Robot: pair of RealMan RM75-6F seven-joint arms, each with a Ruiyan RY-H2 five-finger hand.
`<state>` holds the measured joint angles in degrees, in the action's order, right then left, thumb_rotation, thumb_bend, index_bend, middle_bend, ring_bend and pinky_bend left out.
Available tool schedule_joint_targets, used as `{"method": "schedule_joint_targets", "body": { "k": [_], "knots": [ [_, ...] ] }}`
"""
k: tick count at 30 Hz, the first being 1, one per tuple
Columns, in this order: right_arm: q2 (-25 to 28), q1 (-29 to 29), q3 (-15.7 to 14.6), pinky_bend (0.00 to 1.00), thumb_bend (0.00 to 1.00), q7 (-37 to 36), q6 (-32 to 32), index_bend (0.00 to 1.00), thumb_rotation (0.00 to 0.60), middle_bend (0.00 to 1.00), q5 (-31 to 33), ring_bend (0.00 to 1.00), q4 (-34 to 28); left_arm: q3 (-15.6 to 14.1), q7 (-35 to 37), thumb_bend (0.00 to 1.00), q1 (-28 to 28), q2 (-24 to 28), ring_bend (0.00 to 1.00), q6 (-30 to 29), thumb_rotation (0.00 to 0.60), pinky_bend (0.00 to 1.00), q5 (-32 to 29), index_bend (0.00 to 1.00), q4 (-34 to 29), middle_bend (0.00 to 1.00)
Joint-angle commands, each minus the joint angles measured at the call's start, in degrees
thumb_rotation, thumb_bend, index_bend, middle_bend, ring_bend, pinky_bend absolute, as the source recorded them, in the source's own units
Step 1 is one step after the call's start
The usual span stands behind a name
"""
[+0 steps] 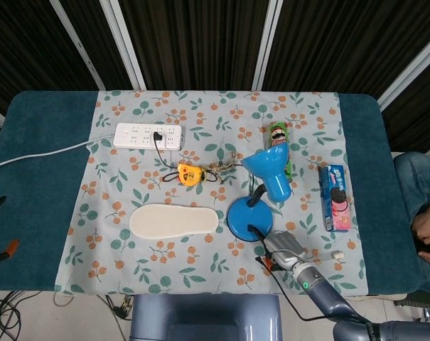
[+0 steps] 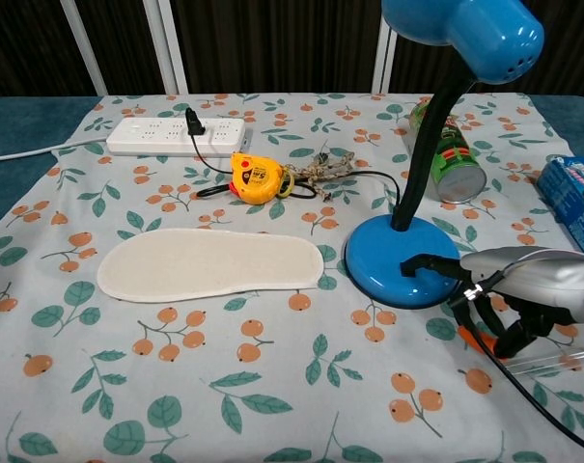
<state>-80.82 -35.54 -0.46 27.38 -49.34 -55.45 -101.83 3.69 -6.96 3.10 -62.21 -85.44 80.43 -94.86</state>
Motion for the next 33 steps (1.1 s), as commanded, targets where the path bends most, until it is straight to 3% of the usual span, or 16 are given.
{"method": "schedule_joint_targets", "body": {
  "k": [1, 5, 8, 12, 19, 20, 21, 23, 24, 28, 33],
  "knots": [
    [0.18, -0.48, 0.04, 1.00, 0.59, 0.29, 0.11, 0.00, 0.600, 0.59, 0.71, 0.61, -0.07, 0.00, -0.01, 0.25, 0.01, 0.02, 0.00, 0.02, 0.600, 0.14, -0.01, 0.10, 0.00, 0.00],
    [1.21, -0.48, 0.66, 1.00, 0.59, 0.01, -1.29, 0.00, 0.600, 0.59, 0.60, 0.61, -1.28, 0.02, 0.01, 0.25, 0.00, 0.02, 0.00, 0.00, 0.600, 0.14, -0.03, 0.10, 0.02, 0.00],
    [3.22, 0.09, 1.43, 1.00, 0.59, -0.83, -3.34, 0.00, 0.600, 0.53, -0.21, 0.56, -3.79, -0.03, -0.03, 0.25, -0.01, 0.05, 0.00, 0.09, 0.600, 0.14, -0.09, 0.10, -0.01, 0.00],
    [7.94, 1.24, 1.85, 1.00, 0.58, -1.25, -6.48, 0.00, 0.600, 0.37, -1.17, 0.41, -8.69, -0.07, -0.21, 0.25, -0.02, 0.03, 0.00, -0.03, 0.600, 0.14, 0.07, 0.10, -0.04, 0.00],
    [16.99, 4.72, -0.89, 0.99, 0.42, 0.99, -12.73, 0.00, 0.600, 0.14, -5.80, 0.13, -16.44, -0.05, -0.44, 0.25, -0.12, -0.09, 0.00, -0.26, 0.600, 0.14, 0.05, 0.10, -0.13, 0.00],
    [18.01, 5.37, -1.39, 0.82, 0.40, 0.90, -13.44, 0.00, 0.600, 0.11, -6.28, 0.10, -17.17, -0.05, -0.49, 0.25, -0.13, -0.10, 0.00, -0.30, 0.600, 0.14, 0.06, 0.10, -0.14, 0.00],
    [18.99, 6.03, -1.89, 0.52, 0.38, 0.75, -14.15, 0.00, 0.600, 0.08, -6.85, 0.08, -17.85, -0.06, -0.53, 0.25, -0.15, -0.11, 0.00, -0.35, 0.600, 0.14, 0.09, 0.10, -0.15, 0.00],
    [20.21, 7.10, -2.58, 0.10, 0.36, 0.76, -15.61, 0.00, 0.600, 0.06, -8.34, 0.05, -18.35, -0.04, -0.58, 0.25, -0.18, -0.13, 0.00, -0.43, 0.600, 0.14, 0.10, 0.10, -0.17, 0.00],
    [20.82, 7.93, -3.05, 0.00, 0.35, 0.93, -16.94, 0.00, 0.600, 0.04, -9.74, 0.04, -18.32, -0.03, -0.58, 0.25, -0.20, -0.14, 0.00, -0.47, 0.600, 0.13, 0.07, 0.10, -0.18, 0.00],
    [20.93, 12.38, -4.65, 0.00, 0.35, 0.58, -24.34, 0.00, 0.600, 0.02, -16.78, 0.02, -16.11, 0.01, -0.62, 0.25, -0.25, -0.14, 0.00, -0.54, 0.600, 0.13, -0.03, 0.10, -0.23, 0.00],
    [19.48, 18.78, -7.10, 0.00, 0.34, -4.14, -33.21, 0.00, 0.600, 0.01, -25.67, 0.02, -8.74, -0.03, -0.65, 0.25, -0.33, -0.14, 0.00, -0.67, 0.600, 0.13, 0.04, 0.10, -0.29, 0.00]
  ]
}}
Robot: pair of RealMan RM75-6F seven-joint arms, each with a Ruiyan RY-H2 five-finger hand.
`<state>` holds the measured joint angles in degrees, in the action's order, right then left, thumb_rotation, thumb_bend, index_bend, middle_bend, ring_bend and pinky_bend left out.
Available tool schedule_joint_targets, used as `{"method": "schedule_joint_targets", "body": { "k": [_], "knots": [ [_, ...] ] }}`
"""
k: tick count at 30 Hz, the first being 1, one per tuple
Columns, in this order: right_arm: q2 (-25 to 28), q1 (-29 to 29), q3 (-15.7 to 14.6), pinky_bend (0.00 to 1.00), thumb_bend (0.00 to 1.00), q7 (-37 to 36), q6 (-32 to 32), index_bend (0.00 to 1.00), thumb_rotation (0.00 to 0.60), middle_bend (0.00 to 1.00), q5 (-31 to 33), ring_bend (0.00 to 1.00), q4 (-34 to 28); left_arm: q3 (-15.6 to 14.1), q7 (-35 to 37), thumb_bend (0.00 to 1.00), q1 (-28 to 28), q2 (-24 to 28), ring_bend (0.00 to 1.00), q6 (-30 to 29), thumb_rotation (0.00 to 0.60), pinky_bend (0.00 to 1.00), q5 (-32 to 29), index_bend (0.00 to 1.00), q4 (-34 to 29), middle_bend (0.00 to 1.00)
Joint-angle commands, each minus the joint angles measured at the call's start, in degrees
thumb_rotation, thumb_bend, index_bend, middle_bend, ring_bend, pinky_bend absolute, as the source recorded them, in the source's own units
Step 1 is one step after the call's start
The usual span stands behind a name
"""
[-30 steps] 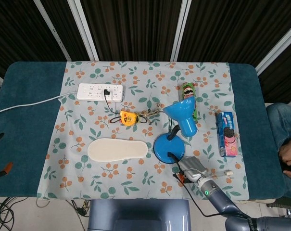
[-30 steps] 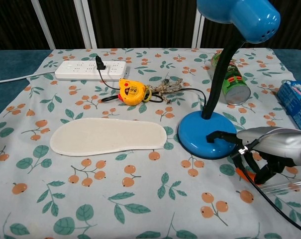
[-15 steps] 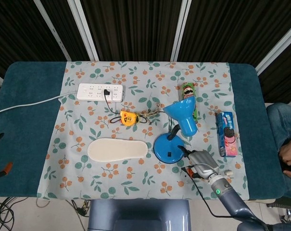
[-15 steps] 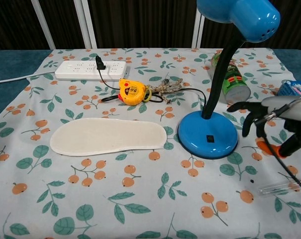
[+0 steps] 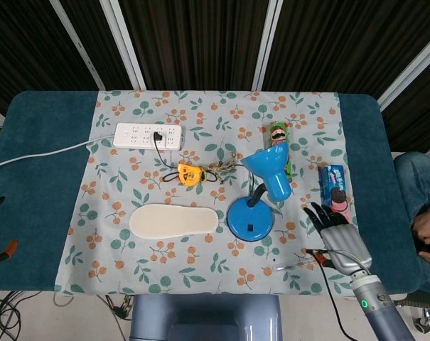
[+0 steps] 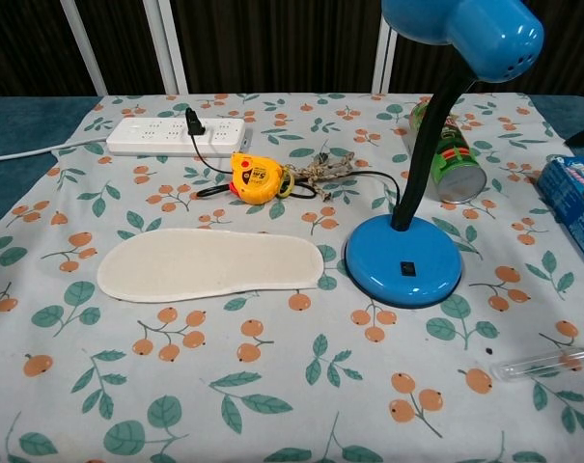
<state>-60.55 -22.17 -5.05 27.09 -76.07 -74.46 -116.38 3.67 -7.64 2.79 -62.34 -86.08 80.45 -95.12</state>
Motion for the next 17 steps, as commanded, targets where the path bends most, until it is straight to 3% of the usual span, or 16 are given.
{"method": "schedule_joint_targets", "body": {
  "k": [1, 6, 11, 17],
  "knots": [
    [-0.74, 6.38, -3.01, 0.00, 0.34, -5.46, -7.32, 0.00, 0.600, 0.01, -7.46, 0.01, 6.87, -0.02, 0.01, 0.25, -0.03, -0.01, 0.00, -0.02, 0.600, 0.13, 0.02, 0.10, -0.02, 0.00],
    [-1.17, 10.65, -3.43, 0.00, 0.28, -11.49, -11.75, 0.00, 0.600, 0.01, -8.52, 0.01, 12.67, -0.08, -0.31, 0.25, -0.01, -0.08, 0.00, -0.03, 0.600, 0.13, 0.14, 0.10, 0.05, 0.00],
    [-3.80, 12.42, -1.17, 0.00, 0.27, -13.39, -15.22, 0.00, 0.600, 0.01, -9.35, 0.01, 18.73, -0.06, -0.77, 0.25, 0.00, -0.28, 0.00, -0.07, 0.600, 0.13, 0.08, 0.10, 0.20, 0.00],
    [-5.53, 13.60, 0.73, 0.00, 0.27, -13.63, -16.41, 0.00, 0.600, 0.01, -8.74, 0.01, 20.79, -0.15, -1.27, 0.25, 0.06, -0.36, 0.00, -0.03, 0.600, 0.13, 0.25, 0.10, 0.35, 0.00]
  ]
}}
